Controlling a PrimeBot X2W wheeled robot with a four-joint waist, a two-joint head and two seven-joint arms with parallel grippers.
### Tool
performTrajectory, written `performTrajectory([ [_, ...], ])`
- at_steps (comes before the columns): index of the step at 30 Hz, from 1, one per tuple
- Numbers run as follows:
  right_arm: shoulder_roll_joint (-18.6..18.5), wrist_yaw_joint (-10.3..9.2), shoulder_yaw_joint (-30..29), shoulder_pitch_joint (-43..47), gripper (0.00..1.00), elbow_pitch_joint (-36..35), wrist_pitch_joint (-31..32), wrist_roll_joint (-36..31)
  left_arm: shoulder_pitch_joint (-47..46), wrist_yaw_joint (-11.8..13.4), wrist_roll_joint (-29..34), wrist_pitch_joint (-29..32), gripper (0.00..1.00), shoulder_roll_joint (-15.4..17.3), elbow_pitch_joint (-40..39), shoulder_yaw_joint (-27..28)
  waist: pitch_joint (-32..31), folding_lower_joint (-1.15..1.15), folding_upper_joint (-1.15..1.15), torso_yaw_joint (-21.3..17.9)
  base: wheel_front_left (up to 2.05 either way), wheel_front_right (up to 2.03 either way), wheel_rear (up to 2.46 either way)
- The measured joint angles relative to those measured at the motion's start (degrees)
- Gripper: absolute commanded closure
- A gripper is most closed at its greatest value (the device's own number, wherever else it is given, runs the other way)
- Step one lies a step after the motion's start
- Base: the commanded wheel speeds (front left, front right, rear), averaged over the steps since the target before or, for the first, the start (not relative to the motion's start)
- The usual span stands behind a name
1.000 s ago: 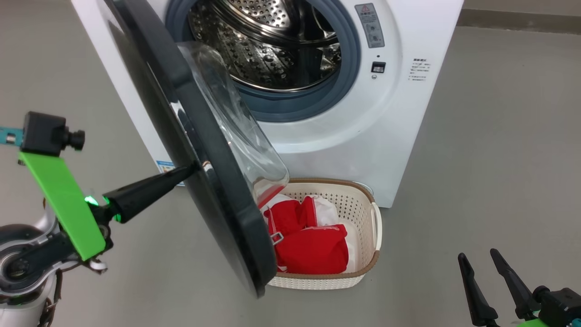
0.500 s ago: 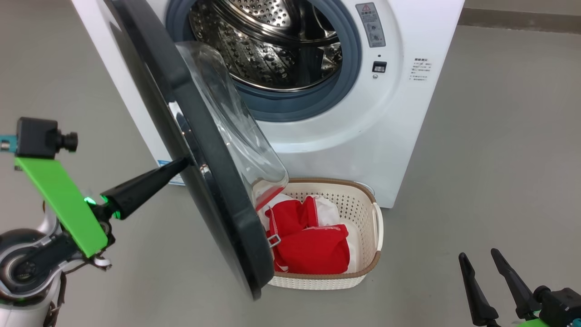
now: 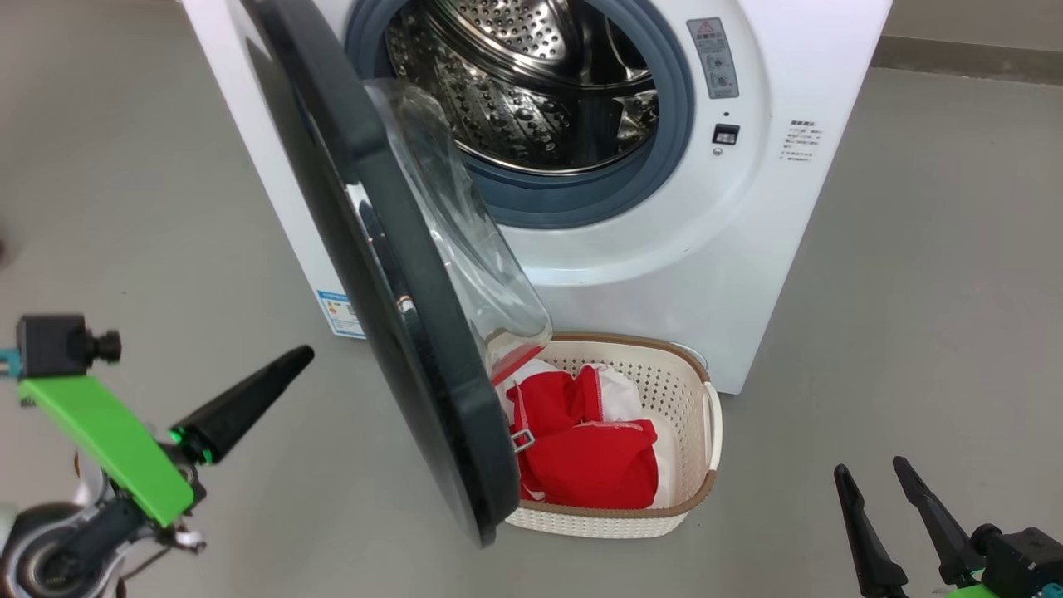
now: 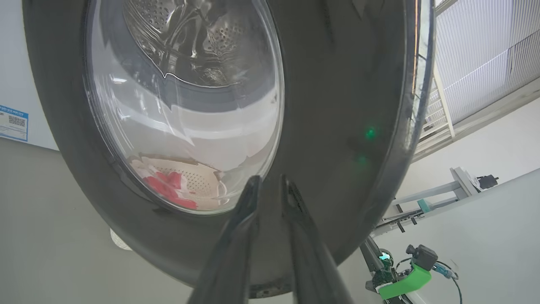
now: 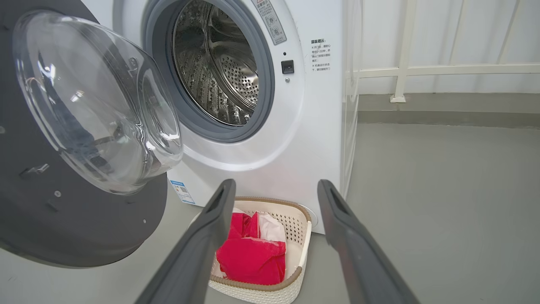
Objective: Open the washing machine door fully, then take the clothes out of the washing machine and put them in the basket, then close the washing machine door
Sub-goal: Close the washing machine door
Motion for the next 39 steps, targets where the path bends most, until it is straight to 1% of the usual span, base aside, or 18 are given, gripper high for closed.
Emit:
performTrajectory([
  [1, 0.00, 0.00, 0.04, 0.00, 0.00, 0.00, 0.00, 0.00, 0.63, -0.01, -0.01, -0.58, 0.51, 0.00, 0.32, 0.02, -0.04, 0.00, 0.00, 0.16, 0.00, 0.00, 0.00],
  [3, -0.02, 0.00, 0.19, 0.00, 0.00, 0.02, 0.00, 0.00, 1.82, 0.00, -0.02, -1.85, 0.13, -0.03, 0.91, 0.04, -0.15, 0.00, 0.00, 0.44, 0.00, 0.00, 0.00],
  [4, -0.02, 0.00, 0.25, 0.00, 0.00, 0.08, 0.00, 0.00, 2.37, 0.00, -0.07, -2.42, 0.01, -0.07, 1.36, 0.05, -0.21, 0.00, 0.00, 0.58, 0.00, 0.00, 0.00],
  [5, -0.05, 0.00, 0.37, 0.00, 0.00, 0.09, 0.00, 0.01, 3.00, -0.01, -0.20, -3.03, 0.00, -0.07, 1.66, 0.13, -0.27, 0.00, 0.00, 0.71, 0.00, 0.00, 0.00],
  [15, -0.10, 0.00, 1.31, 0.02, 0.00, 0.24, 0.00, 0.01, 9.12, -0.01, -1.44, -10.59, 0.00, -1.14, 5.46, 0.49, -0.77, 0.00, 0.00, 1.65, 0.00, 0.00, 0.00],
  [24, -0.31, 0.00, 1.42, 0.04, 0.00, 0.27, 0.00, 0.01, 13.72, 0.00, -1.63, -18.06, 0.00, -2.83, 7.62, 0.35, -0.33, 0.00, 0.00, 1.88, 0.00, 0.00, 0.00],
  [34, -0.45, 0.00, 1.57, 0.01, 0.00, 0.48, 0.00, 0.01, 17.27, -0.01, -0.99, -25.84, 0.00, -5.32, 9.39, -2.50, -0.03, 0.00, 0.00, 2.09, 0.00, 0.00, 0.00],
  [39, -0.57, 0.00, 1.71, -0.03, 0.00, 0.57, 0.00, 0.01, 18.75, -0.01, 1.62, -30.70, 0.00, -5.71, 10.63, -5.45, -0.03, 0.00, 0.00, 2.03, 0.00, 0.00, 0.00],
])
